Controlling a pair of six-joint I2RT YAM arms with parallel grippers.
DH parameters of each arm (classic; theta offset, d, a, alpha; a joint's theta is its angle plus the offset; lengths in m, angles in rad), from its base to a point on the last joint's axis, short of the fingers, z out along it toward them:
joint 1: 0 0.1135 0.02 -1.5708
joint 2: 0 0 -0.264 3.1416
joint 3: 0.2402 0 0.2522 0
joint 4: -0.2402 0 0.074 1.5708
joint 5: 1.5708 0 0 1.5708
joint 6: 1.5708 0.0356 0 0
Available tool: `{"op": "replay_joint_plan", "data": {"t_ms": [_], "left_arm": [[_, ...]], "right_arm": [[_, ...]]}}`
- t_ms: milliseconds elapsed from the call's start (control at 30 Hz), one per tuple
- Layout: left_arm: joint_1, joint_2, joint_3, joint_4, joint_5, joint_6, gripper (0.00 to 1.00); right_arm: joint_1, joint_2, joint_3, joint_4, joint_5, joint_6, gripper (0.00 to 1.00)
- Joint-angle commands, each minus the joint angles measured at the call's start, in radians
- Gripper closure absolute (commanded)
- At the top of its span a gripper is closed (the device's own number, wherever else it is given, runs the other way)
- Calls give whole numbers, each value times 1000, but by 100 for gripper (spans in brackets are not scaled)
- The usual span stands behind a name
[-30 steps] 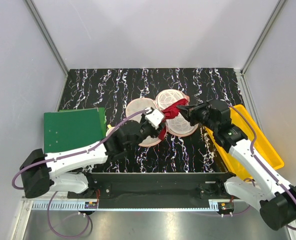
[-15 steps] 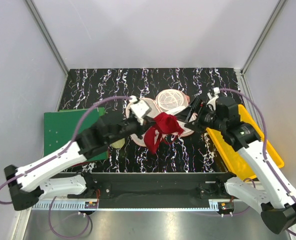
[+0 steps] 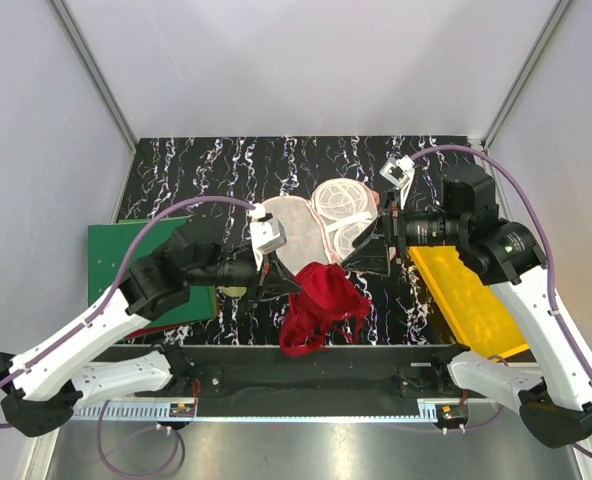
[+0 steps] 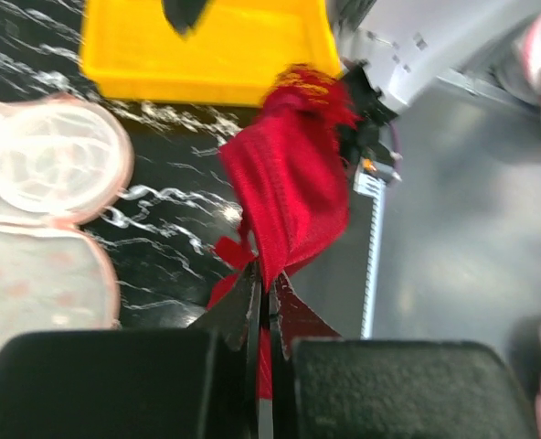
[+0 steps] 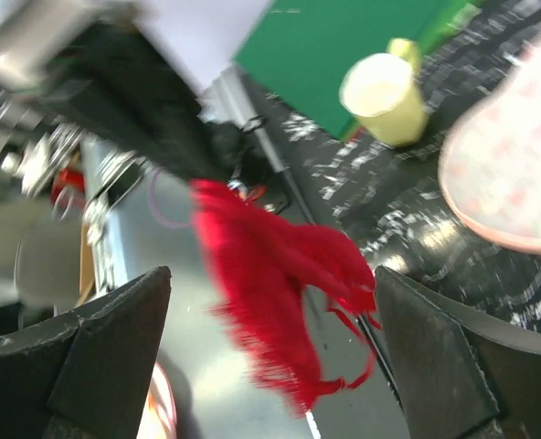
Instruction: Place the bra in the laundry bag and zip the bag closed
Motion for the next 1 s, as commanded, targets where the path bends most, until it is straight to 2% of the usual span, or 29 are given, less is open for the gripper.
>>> {"op": "replay_joint_plan", "data": {"t_ms": [0, 67, 200, 300, 533, 633, 833, 967], "left_arm": [[24, 3, 14, -18, 206, -29, 100], [25, 8, 15, -16, 223, -39, 100], [27, 34, 32, -11, 252, -49, 100], [27, 54, 38, 12, 345, -54, 100], [27, 45, 23, 32, 477, -34, 100], [27, 32, 17, 32, 502, -31, 100], [27, 29, 15, 32, 605, -26, 100], [25, 23, 9, 32, 669, -13, 100]], "right_arm": [[13, 22, 101, -11, -275, -109, 0], [45, 42, 75, 26, -299, -71, 1], [216, 58, 33, 52, -217, -46, 4], [277, 85, 16, 62, -163, -44, 6], [331, 153, 18, 46, -161, -100, 6], [329, 156, 50, -12, -80, -159, 3], [331, 153, 105, -65, -22, -219, 0], [331, 179, 102, -38, -133, -201, 0]]}}
